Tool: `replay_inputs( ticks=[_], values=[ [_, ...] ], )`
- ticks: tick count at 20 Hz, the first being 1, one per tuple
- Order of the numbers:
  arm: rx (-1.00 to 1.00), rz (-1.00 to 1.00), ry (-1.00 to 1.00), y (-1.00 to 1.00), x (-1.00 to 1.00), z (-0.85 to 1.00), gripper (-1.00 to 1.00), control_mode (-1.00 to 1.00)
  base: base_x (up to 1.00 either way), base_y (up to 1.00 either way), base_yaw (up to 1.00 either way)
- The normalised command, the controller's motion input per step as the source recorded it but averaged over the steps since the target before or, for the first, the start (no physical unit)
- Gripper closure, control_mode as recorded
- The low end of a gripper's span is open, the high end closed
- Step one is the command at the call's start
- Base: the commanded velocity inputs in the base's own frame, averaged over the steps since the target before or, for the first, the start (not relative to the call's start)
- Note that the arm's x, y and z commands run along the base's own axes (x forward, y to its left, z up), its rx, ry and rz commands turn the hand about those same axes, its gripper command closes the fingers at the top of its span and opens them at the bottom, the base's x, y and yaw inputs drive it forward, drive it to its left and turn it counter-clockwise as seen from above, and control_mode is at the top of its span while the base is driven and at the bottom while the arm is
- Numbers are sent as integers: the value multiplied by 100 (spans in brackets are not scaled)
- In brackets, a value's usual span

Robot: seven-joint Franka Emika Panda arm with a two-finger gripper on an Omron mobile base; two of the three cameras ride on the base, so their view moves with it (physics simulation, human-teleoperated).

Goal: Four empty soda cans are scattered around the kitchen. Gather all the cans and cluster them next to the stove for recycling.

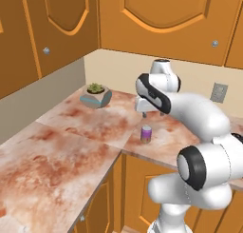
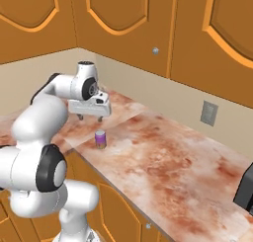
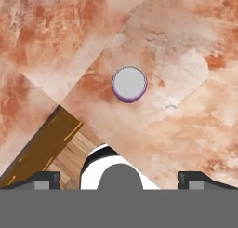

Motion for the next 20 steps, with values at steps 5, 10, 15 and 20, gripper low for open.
replay_inputs(
  ticks=[5,10,15,20],
  values=[
    [0,0,1,-4,31,-41,-100,-100,0,0,0],
    [0,0,0,0,34,-40,-100,-100,0,0,0],
    [0,0,0,0,24,-31,-100,-100,0,0,0],
    [0,0,0,0,14,-22,-100,-100,0,0,0]
  ],
)
